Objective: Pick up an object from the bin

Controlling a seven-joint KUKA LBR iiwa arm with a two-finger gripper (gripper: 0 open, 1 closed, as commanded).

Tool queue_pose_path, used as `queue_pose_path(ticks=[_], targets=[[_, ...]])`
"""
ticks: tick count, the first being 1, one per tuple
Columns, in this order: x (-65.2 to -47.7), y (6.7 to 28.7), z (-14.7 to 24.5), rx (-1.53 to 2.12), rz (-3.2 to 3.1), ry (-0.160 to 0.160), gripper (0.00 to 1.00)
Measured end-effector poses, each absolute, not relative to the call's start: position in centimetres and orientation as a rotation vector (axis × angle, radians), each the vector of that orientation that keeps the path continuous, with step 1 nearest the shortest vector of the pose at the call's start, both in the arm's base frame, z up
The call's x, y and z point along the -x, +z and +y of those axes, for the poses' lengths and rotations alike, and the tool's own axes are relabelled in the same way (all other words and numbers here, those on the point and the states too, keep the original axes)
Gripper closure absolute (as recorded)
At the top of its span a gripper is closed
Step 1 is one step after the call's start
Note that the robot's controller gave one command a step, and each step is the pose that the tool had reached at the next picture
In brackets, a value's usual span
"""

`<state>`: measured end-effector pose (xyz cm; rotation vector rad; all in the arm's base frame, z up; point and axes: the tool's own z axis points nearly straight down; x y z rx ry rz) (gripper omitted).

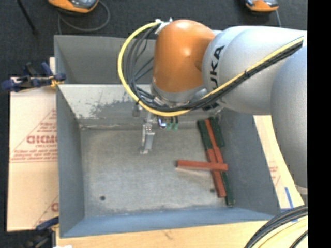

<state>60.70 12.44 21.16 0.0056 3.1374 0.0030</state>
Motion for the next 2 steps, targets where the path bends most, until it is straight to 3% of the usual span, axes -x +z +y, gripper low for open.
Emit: queue_pose_path(ticks=[1, 2], targets=[[-61.2, 20.2, -1.2, 0.497, 3.100, -0.006, 0.00], [-56.7, 7.2, -4.3, 0.672, 3.074, 0.003, 0.00]])
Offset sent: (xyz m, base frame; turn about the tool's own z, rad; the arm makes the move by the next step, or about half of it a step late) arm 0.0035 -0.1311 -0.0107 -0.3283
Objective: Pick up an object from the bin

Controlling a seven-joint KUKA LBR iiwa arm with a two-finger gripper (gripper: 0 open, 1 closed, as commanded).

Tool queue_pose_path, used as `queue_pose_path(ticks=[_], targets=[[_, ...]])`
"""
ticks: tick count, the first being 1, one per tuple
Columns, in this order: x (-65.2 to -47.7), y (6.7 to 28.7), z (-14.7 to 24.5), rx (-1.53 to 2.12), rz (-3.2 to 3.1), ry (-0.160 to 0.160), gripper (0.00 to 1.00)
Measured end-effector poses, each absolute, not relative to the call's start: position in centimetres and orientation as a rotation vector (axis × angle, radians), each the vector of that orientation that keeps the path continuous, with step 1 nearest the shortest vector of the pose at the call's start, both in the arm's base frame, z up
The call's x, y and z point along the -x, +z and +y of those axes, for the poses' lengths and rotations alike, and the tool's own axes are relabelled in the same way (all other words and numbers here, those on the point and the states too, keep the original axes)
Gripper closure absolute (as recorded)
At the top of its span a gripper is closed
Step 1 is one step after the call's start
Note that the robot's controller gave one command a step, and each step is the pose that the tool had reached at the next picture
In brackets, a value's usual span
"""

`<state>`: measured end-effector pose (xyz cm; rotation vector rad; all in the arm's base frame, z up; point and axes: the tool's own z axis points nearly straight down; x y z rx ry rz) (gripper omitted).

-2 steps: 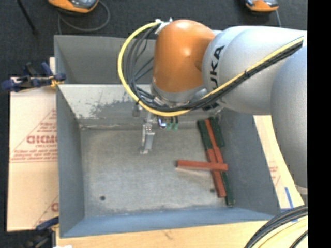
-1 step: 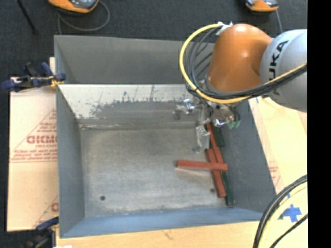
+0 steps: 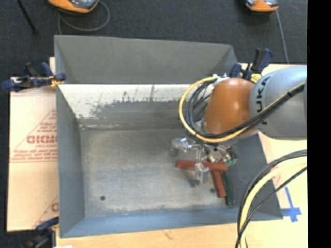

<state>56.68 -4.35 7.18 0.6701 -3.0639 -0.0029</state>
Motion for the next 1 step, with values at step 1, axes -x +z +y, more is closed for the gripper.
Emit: queue_pose_path(ticks=[1], targets=[[-57.00, 7.67, -4.25, -0.672, -3.073, 0.000, 1.00]])
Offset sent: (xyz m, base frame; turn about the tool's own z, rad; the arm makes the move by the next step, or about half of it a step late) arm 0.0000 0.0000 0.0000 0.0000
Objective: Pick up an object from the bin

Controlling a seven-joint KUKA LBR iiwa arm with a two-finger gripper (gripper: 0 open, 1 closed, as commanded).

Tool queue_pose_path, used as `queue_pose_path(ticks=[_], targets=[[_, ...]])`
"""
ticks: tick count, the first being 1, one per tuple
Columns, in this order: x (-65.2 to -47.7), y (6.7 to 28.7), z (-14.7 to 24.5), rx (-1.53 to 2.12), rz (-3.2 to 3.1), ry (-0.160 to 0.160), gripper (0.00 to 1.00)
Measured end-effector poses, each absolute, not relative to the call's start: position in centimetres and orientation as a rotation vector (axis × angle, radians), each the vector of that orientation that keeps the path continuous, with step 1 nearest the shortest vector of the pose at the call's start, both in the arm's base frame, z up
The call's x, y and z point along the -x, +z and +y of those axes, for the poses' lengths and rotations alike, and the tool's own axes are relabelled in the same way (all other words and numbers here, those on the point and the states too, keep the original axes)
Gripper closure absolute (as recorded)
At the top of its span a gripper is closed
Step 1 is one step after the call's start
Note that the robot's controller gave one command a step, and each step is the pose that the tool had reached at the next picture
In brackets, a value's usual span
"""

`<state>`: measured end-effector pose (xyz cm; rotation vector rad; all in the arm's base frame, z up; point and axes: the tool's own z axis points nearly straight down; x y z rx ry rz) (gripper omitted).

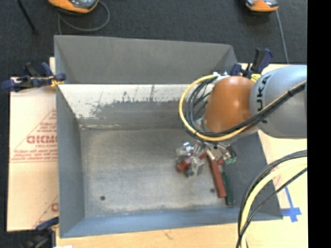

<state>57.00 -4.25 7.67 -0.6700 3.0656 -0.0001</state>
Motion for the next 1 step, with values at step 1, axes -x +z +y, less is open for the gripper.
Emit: queue_pose_path(ticks=[1], targets=[[-56.96, 21.74, -4.64, 0.792, 3.028, -0.008, 1.00]])
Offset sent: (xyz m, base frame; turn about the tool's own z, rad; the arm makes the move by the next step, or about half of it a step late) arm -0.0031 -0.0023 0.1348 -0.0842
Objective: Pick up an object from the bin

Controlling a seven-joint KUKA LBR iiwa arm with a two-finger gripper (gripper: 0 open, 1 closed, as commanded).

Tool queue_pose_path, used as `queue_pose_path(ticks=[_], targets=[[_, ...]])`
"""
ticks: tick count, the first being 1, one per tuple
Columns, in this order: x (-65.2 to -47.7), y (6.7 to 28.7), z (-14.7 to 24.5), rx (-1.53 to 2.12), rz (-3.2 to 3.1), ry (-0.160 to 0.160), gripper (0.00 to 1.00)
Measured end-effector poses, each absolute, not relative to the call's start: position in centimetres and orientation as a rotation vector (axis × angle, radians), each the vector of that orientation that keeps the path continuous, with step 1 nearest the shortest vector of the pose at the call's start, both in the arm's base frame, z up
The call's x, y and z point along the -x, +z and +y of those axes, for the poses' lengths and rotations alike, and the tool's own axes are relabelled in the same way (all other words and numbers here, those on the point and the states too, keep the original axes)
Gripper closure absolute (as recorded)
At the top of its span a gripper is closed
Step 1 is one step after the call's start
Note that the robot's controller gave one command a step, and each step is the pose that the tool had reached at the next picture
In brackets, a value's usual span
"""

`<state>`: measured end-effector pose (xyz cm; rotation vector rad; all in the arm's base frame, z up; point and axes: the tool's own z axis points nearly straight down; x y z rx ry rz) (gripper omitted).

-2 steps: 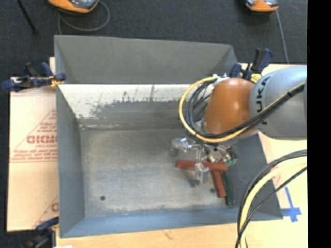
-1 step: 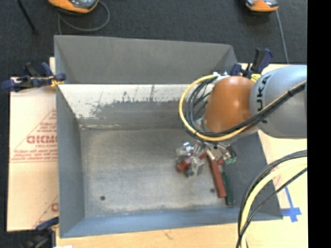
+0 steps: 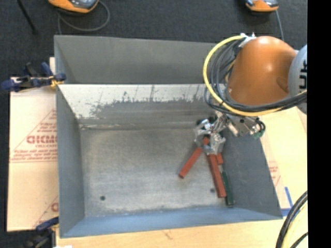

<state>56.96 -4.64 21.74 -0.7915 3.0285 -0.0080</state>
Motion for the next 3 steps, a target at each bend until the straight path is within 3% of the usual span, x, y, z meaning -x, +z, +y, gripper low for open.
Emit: queue_pose_path(ticks=[1, 2, 3], targets=[[-56.8, 21.2, -4.5, 0.790, 3.036, 0.001, 0.00], [-56.6, 8.6, -5.6, 1.007, 2.978, 0.005, 0.00], [-56.8, 9.0, -5.6, 1.002, 2.973, 0.001, 1.00]])
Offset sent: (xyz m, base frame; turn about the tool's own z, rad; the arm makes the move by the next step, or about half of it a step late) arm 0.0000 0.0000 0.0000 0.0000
